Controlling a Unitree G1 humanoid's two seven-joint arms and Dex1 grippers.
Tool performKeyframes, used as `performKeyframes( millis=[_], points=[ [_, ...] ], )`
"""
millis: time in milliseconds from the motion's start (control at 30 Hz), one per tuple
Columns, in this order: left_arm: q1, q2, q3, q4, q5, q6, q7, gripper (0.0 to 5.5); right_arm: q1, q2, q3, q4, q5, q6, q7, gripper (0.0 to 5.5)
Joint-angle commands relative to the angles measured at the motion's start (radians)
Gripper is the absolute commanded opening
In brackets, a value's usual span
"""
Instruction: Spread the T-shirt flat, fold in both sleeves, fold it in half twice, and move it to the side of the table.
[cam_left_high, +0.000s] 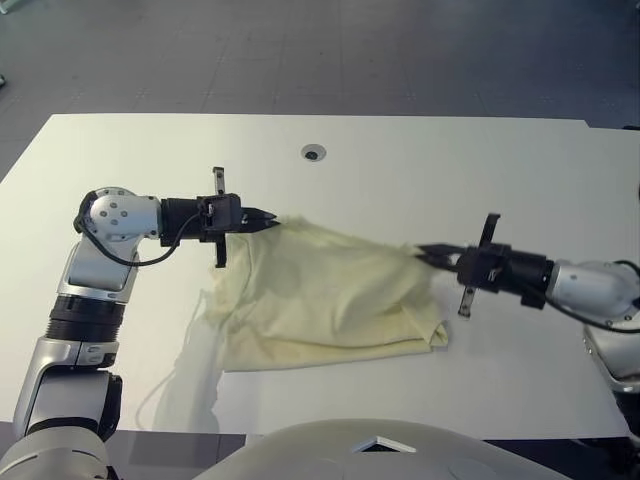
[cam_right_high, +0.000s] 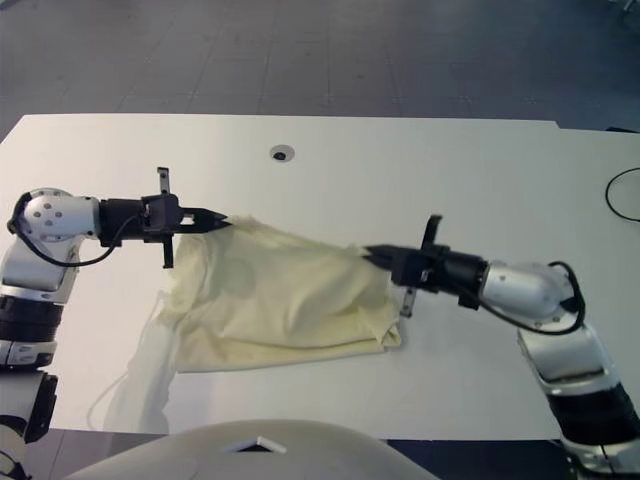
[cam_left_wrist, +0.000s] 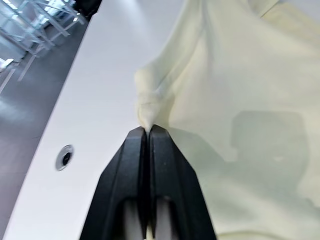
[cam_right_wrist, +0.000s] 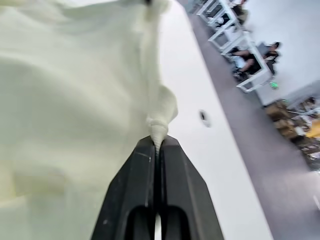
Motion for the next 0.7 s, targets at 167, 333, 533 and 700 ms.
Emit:
performKeyframes(
  millis=[167,333,533,700],
  points=[
    [-0.122,-0.002,0.007,0.088,0.190,-0.099,0.254,0.03,-0.265,0.071,-0.005,0.236,-0.093,-0.074,-0.101,0.00],
    [-0.221,-0.029,0.005,0.161,0.262,-0.142,0.393,0.03,-0.450,0.112,0.010,0.404,-0.151,-0.132,-0.151,0.00],
    [-0.352,-0.051,-0.026,0.267,0.343,-0.176,0.494,0.03,-0.644,0.144,0.033,0.612,-0.217,-0.215,-0.196,0.00],
    [-0.483,-0.072,-0.085,0.456,0.450,-0.243,0.602,0.03,-0.795,0.181,0.066,0.820,-0.276,-0.296,-0.236,0.00]
  ],
)
